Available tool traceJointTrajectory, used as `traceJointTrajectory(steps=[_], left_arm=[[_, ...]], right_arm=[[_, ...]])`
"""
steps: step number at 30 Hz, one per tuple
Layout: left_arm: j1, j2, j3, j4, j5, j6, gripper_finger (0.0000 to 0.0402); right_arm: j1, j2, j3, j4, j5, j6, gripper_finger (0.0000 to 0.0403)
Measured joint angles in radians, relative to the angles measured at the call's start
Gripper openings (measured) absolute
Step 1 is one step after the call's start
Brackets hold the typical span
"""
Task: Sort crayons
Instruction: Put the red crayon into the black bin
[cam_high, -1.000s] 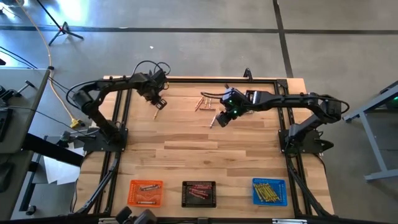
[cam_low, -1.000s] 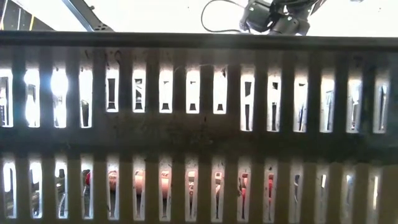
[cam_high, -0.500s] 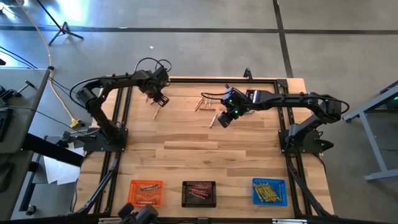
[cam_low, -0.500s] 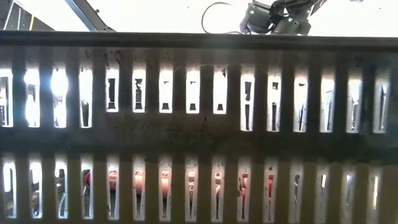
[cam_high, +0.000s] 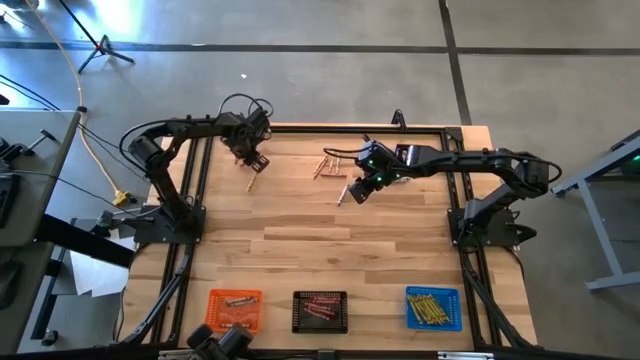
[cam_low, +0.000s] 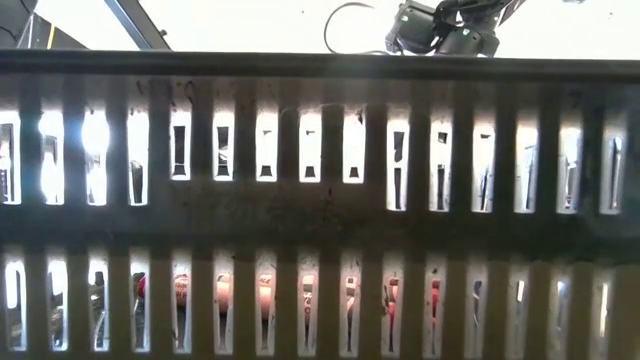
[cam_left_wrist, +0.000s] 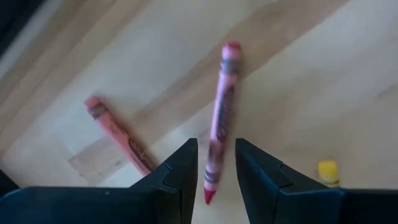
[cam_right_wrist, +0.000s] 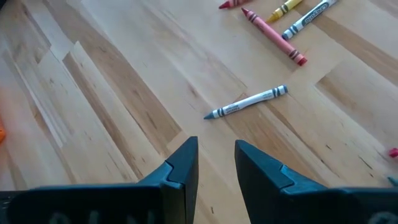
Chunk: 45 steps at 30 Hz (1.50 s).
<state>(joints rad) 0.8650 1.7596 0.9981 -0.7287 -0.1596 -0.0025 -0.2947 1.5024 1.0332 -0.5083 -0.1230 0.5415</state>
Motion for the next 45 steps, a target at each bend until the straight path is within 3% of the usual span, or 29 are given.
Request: traceJointTrajectory(steps=[8,15,23,35,39,45], left_arm=[[0.0,0.003,0.0,-0.035,0.0,0.012,0.0081],[0.0,0.003,0.0,-0.04,0.0,0.014,0.0008],[-0.004,-0.022,0.0,-0.116,0.003,0.049,0.0002],[-0.101,-0.307,0.0,-0.161,0.313,0.142,0.0001],[-0.176,-0.4,0.0,-0.145,0.36,0.132,0.0001],[-0.339,-0.475,0.0,-0.065,0.361,-0.048,0.0]], right_arm=[[0.0,0.0,0.0,0.004,0.002,0.019,0.0089],[0.001,0.0,0.0,0.006,0.019,0.051,0.0089],[0.005,0.0,0.0,0.013,0.036,0.116,0.0089],[0.083,0.0,0.0,0.131,0.043,0.172,0.0089],[0.108,0.0,0.0,0.18,0.082,0.177,0.0089],[0.164,0.0,0.0,0.29,0.078,0.21,0.0089]])
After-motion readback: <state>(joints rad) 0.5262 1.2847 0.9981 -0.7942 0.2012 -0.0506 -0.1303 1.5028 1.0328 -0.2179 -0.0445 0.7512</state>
